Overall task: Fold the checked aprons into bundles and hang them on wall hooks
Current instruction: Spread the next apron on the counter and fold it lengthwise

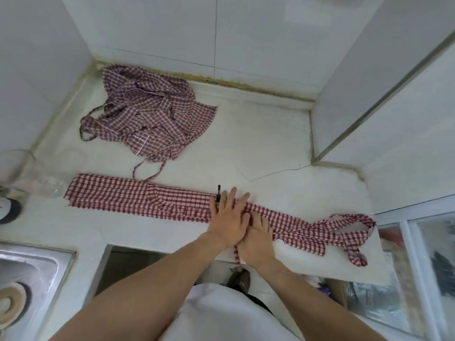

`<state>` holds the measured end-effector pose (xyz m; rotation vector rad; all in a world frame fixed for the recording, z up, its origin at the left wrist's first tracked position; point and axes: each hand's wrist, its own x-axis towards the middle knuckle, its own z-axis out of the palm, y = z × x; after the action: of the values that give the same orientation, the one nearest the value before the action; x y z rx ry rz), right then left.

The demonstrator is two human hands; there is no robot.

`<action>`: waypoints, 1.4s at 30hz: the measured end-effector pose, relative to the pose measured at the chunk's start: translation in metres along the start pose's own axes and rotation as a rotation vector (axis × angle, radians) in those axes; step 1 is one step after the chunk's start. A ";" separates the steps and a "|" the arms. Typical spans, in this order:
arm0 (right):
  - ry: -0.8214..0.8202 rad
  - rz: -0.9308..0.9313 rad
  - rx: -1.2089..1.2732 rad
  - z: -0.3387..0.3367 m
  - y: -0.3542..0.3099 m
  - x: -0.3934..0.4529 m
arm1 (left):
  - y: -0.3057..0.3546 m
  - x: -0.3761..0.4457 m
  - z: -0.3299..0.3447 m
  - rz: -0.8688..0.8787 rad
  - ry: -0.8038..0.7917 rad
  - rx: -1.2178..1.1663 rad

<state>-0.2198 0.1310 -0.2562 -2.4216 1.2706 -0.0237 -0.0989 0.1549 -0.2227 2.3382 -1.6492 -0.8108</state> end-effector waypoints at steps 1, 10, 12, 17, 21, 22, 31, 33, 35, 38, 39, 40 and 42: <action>-0.020 -0.065 0.099 -0.003 0.002 0.001 | -0.002 0.003 0.007 -0.053 -0.091 0.033; -0.034 0.029 -0.157 -0.076 0.158 -0.004 | -0.027 0.003 0.024 -0.055 -0.200 0.256; -0.036 0.158 -0.215 -0.096 0.182 0.003 | -0.025 0.004 0.025 -0.070 -0.193 0.272; -0.188 0.276 -0.255 -0.132 0.218 0.010 | -0.020 0.006 0.021 -0.110 -0.216 0.272; -0.045 0.373 -0.123 -0.150 0.248 0.012 | -0.005 0.013 0.018 -0.200 -0.243 0.299; 0.029 0.394 -0.032 -0.153 0.253 0.012 | 0.002 0.018 0.016 -0.237 -0.230 0.294; 0.231 0.637 0.534 -0.183 0.301 0.008 | 0.027 0.025 0.040 -0.387 -0.163 0.198; 0.201 0.664 0.565 -0.184 0.305 0.008 | 0.026 0.027 0.040 -0.407 -0.187 0.213; 0.033 0.666 0.771 -0.180 0.298 0.006 | 0.030 0.030 0.040 -0.424 -0.206 0.237; -0.265 0.482 0.934 -0.181 0.294 0.003 | 0.032 0.030 0.040 -0.431 -0.207 0.244; -0.268 0.439 1.013 -0.184 0.299 0.001 | 0.032 0.030 0.039 -0.433 -0.208 0.244; -0.182 0.435 1.094 -0.187 0.307 -0.001 | 0.033 0.030 0.039 -0.435 -0.214 0.248; 0.046 0.507 1.173 -0.191 0.322 -0.006 | 0.033 0.031 0.038 -0.439 -0.232 0.240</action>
<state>-0.5145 -0.0918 -0.1955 -1.0943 1.3063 -0.5193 -0.1378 0.1211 -0.2506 2.9345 -1.3907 -1.0452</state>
